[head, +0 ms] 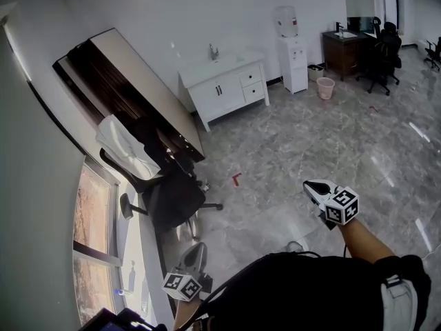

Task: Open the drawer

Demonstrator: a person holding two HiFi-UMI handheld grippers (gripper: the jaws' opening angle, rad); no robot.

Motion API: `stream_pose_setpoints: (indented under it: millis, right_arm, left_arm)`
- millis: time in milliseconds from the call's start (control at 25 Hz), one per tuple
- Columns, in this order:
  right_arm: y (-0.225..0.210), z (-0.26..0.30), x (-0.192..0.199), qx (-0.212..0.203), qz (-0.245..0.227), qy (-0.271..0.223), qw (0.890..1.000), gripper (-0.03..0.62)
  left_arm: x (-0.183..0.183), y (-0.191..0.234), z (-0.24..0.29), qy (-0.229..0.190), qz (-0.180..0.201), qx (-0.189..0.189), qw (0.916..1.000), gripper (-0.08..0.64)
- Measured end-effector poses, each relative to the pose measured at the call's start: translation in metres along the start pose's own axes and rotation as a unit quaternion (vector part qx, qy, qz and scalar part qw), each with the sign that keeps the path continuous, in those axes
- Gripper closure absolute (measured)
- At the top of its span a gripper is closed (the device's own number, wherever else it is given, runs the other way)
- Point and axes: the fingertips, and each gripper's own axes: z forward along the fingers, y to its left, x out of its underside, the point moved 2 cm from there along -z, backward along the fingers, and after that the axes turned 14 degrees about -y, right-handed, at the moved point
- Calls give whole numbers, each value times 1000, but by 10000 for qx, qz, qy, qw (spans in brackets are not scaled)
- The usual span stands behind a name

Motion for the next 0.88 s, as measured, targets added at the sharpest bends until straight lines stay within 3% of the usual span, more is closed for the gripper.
stream_pose_setpoints:
  millis: [200,480,880]
  right_arm:
    - [-57,44,1,-289,-18,-47,9996,594]
    - [-160,99,-18,-756,-177,51,9970,594]
    - [-277,133,-33,-763,-120,-87,9970,594]
  left_arm:
    - [5,6,56,-63,163,-202,9996,565]
    - [5,-3,177,-343,146,-418,9984,565]
    - [21,-11,296,-368,149,-513,9979,565]
